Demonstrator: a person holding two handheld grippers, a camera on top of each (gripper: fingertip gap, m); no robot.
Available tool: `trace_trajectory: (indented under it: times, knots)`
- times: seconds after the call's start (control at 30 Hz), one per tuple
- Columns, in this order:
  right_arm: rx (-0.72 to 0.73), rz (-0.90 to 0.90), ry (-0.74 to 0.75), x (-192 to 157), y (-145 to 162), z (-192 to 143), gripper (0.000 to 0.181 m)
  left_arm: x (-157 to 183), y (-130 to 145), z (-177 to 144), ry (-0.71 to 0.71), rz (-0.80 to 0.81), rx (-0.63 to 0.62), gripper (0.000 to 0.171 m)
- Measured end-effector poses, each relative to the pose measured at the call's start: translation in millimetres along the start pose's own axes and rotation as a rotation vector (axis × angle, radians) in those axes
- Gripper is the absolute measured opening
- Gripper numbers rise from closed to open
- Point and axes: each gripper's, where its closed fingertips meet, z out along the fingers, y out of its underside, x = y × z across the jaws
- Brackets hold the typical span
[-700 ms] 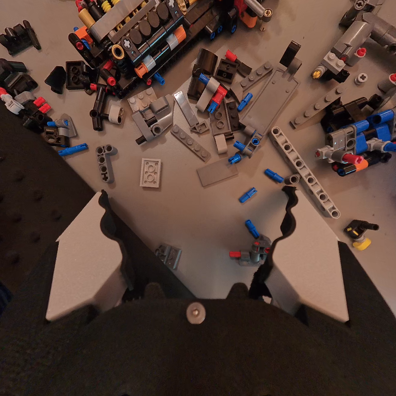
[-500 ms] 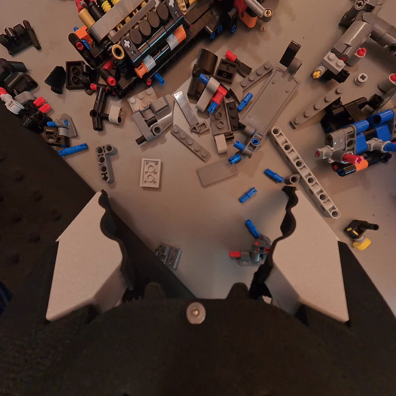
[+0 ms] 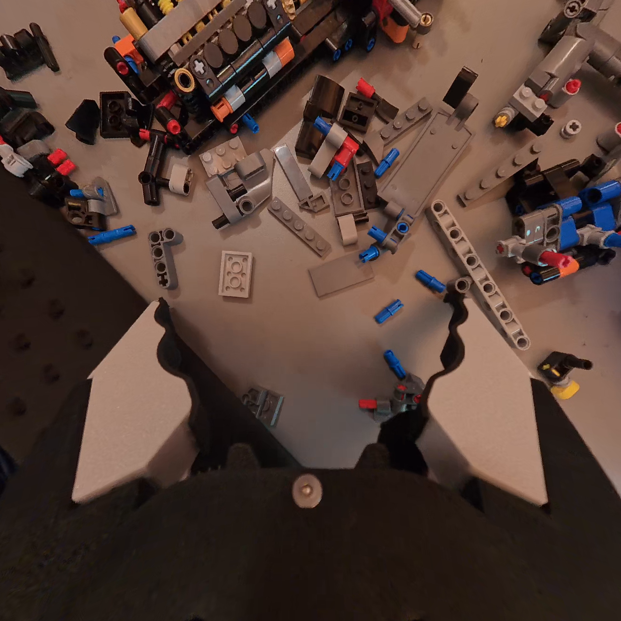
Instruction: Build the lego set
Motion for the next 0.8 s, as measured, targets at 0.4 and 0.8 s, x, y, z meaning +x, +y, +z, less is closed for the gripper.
trace_trajectory:
  times: [0.4, 0.8]
  knots:
    - [-0.024, -0.032, -0.002, -4.5, 1.6, -1.9, 0.141, -50.0, 3.3, -51.8, -0.079, -0.013, 0.03, 0.064]
    - [0.336, -0.118, -0.043, -12.5, -66.3, -41.0, 0.058, -83.7, 36.0, -63.8, -0.123, 0.059, -0.124, 0.055]
